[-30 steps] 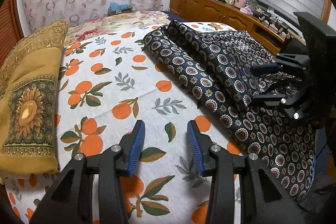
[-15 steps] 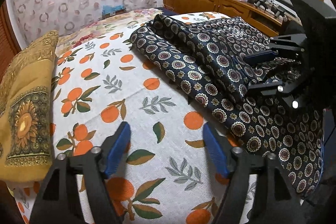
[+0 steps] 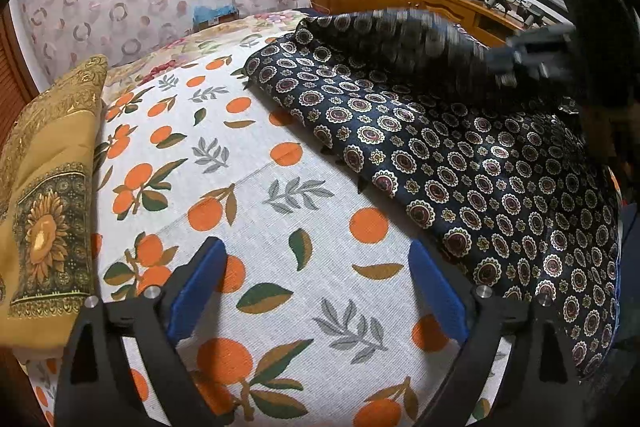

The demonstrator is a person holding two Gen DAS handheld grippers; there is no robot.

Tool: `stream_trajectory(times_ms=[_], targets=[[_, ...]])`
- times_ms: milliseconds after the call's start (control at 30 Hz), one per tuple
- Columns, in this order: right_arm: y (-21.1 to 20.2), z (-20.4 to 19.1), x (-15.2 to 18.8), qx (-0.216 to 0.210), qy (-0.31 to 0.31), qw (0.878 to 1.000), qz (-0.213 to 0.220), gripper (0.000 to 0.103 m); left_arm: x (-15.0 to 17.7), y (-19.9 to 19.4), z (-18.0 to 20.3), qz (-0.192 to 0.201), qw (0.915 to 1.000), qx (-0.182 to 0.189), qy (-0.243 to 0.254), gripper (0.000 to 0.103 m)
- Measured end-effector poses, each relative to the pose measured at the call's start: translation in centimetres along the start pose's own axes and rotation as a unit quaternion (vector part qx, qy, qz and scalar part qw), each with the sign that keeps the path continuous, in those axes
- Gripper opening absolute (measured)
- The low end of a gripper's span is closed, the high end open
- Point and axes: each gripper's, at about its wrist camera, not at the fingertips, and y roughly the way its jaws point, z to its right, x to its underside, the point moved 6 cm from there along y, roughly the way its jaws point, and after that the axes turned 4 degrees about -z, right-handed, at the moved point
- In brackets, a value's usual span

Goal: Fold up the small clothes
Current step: 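Grasp the pajama edge with the right gripper and fold it over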

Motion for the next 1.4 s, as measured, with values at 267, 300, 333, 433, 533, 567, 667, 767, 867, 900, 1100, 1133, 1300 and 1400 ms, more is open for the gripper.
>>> stream_trajectory(times_ms=[267,300,333,433,533,567,667,767,867,900,1100,1133,1300,1400], targets=[[-0.8,10.6,-2.1,0.075,0.105,0.991,0.017,0.006,0.0,0.0,0.0,0.0,1.0,0.0,0.0,0.094],[-0.7,12.1,-2.1,0.086,0.124,0.988,0.015,0.007,0.0,0.0,0.0,0.0,1.0,-0.001,0.0,0.094],[-0.6,13.6,-1.9,0.104,0.141,0.984,0.01,0.01,0.0,0.0,0.0,0.0,1.0,-0.001,-0.001,0.094],[-1.0,15.8,-1.2,0.126,0.172,0.977,0.003,0.02,0.0,0.0,-0.1,0.001,1.0,-0.003,-0.003,0.094],[-2.4,16.0,0.0,0.125,0.186,0.974,0.015,0.029,0.0,-0.3,-0.5,0.008,0.9996,-0.025,-0.007,0.094],[-2.8,15.9,0.4,0.121,0.188,0.975,0.016,0.032,-0.1,-0.6,-0.5,0.012,0.9994,-0.031,-0.009,0.094],[-4.1,15.2,2.3,0.112,0.189,0.975,0.018,0.038,0.0,-1.7,-0.1,0.027,0.9992,-0.021,-0.019,0.094],[-5.5,14.0,4.5,0.106,0.189,0.976,0.016,0.04,-0.2,-2.9,0.5,0.044,0.9986,-0.021,-0.019,0.094],[-6.8,12.5,6.6,0.101,0.181,0.978,0.011,0.04,-0.3,-3.9,1.5,0.058,0.998,-0.019,-0.019,0.094],[-7.3,11.7,7.3,0.102,0.174,0.979,0.01,0.04,-0.3,-4.0,1.8,0.061,0.9978,-0.016,-0.021,0.094],[-6.9,8.6,9.2,0.085,0.147,0.985,-0.005,0.04,-0.1,-4.7,3.5,0.069,0.9972,-0.004,-0.03,0.094],[-6.4,8.4,9.5,0.086,0.144,0.986,-0.014,0.04,-0.1,-4.9,3.8,0.07,0.9971,-0.006,-0.027,0.094],[-5.3,7.5,11.1,0.069,0.139,0.987,-0.029,0.01,0.4,-5.8,4.6,0.076,0.9967,-0.002,-0.029,0.094],[-7.2,7.1,11.6,0.069,0.14,0.988,-0.008,0.0,0.3,-6.0,4.7,0.077,0.9965,-0.001,-0.032,0.094]])
